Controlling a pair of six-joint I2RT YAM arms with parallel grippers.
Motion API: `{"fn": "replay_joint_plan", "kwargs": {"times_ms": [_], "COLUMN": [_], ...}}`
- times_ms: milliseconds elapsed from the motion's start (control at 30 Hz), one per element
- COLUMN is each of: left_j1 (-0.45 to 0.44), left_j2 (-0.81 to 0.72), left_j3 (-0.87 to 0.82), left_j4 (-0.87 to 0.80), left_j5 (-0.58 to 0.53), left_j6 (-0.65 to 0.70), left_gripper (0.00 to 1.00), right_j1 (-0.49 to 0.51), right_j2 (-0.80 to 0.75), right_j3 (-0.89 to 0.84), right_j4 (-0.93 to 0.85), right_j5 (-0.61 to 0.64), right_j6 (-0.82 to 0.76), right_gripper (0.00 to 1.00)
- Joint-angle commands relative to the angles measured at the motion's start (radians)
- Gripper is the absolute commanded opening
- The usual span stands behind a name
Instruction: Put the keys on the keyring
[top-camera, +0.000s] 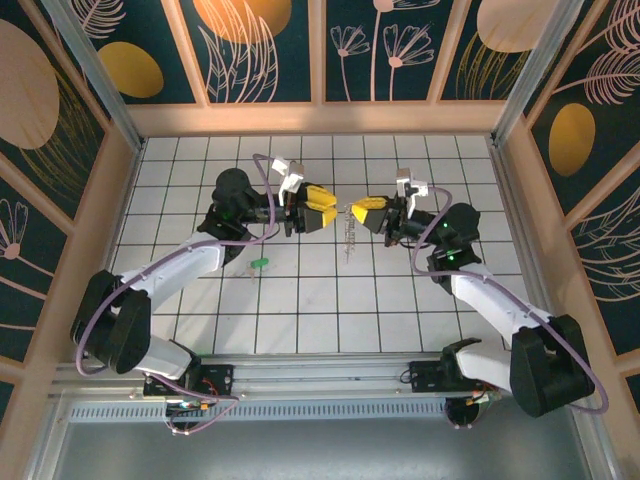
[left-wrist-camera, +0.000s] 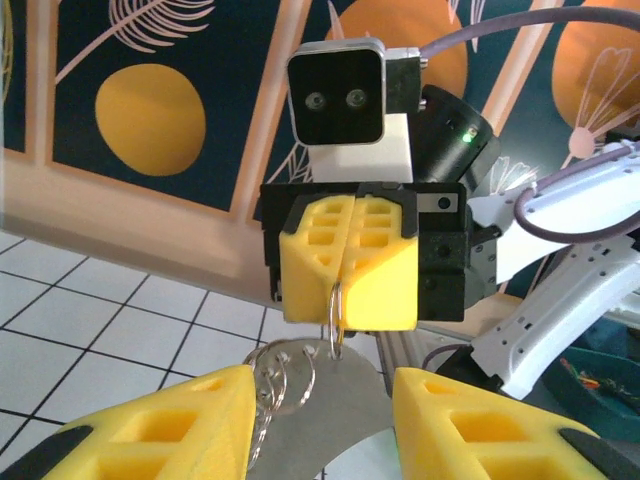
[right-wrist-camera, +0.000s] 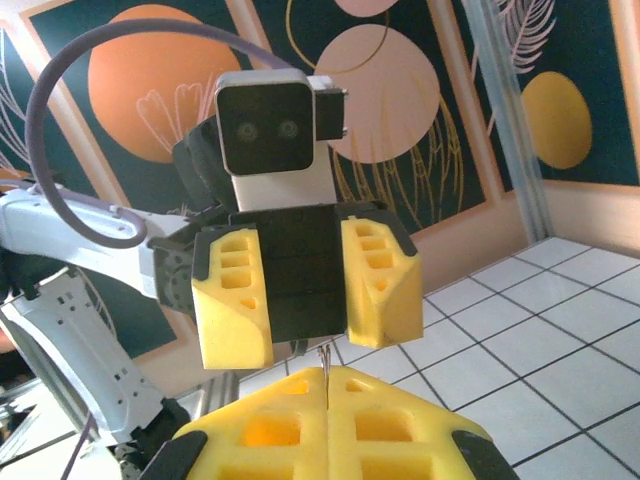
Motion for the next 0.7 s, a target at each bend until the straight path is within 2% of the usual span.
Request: {"fn": "replay_joint_plan", "kwargs": {"times_ms": [0,667], "left_j1": [-0.01,-0.037], "left_j2": [0.013,0.046], "left_j3": [0.001,0.017], "left_j4": [0.07,0.075], "left_j5": [0.04,0.059], "left_j6": [-0.028,-0.027], "left_gripper": [0.4,0.4], "right_j1": [0.019,0.045], "right_j2": [0.017,0.038], "right_j3": [0.026,0.041], "right_j4": [0.08,0.089], "right_j5": [-0.02,-0.017], "right_j6": [0.018,0.02], "right_gripper": [0.0,0.0]}}
